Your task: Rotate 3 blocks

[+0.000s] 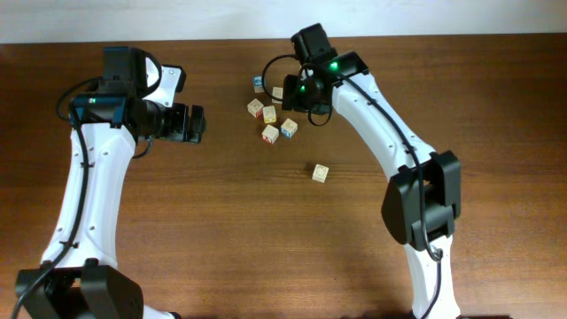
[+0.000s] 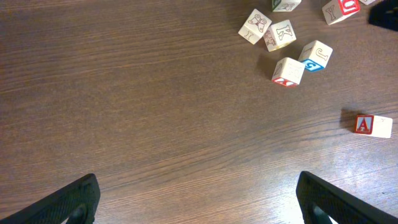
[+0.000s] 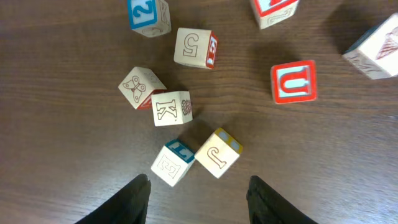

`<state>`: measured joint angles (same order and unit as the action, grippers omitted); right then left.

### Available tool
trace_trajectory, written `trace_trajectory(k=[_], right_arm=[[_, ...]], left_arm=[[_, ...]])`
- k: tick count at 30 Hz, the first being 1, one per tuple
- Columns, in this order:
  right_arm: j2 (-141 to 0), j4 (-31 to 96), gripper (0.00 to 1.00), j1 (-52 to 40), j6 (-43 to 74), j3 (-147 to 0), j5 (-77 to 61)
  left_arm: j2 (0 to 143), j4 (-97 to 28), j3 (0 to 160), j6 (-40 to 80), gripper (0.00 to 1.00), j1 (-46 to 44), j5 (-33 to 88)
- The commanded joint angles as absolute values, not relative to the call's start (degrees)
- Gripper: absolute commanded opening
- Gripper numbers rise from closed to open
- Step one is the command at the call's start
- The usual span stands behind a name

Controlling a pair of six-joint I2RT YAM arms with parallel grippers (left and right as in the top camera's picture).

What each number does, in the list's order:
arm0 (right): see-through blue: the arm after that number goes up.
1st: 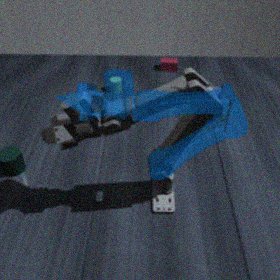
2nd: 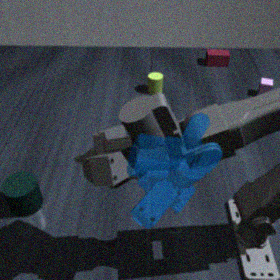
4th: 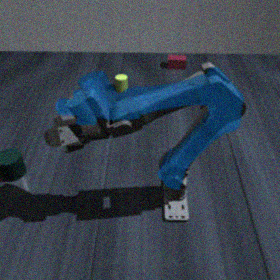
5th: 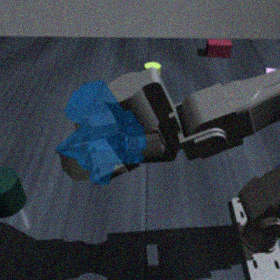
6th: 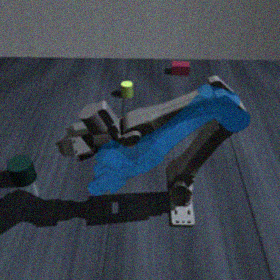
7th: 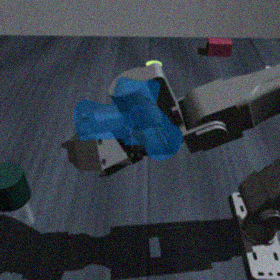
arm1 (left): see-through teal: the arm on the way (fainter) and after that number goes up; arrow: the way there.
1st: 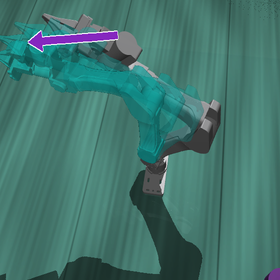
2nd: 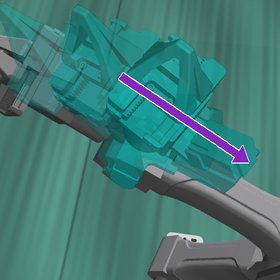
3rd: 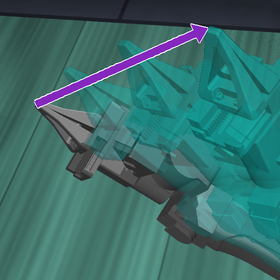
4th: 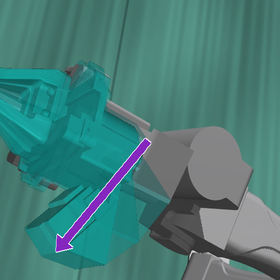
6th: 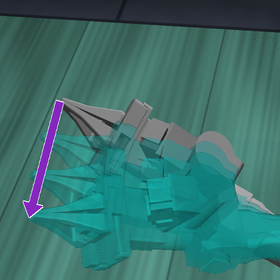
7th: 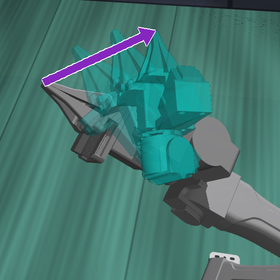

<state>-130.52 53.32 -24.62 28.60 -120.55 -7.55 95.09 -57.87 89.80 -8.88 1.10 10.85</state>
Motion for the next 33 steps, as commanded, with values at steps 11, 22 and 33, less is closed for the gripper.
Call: trace_trajectory(k=[11,22,33], right_arm=[[-138.9,44.1,0.54,-29.3,29.0,-121.3,-2.1],[-140.2,47.6,0.57,-30.0,35.1,-119.8,7.0],[-140.2,53.0,0.42,-30.0,36.5,-119.8,7.3]], left_arm=[[95.3,-57.8,91.0,-8.2,0.99,1.1,10.7],[95.3,-57.8,91.0,-8.2,0.99,1.1,10.7],[95.3,-57.8,91.0,-8.2,0.99,1.1,10.7]])
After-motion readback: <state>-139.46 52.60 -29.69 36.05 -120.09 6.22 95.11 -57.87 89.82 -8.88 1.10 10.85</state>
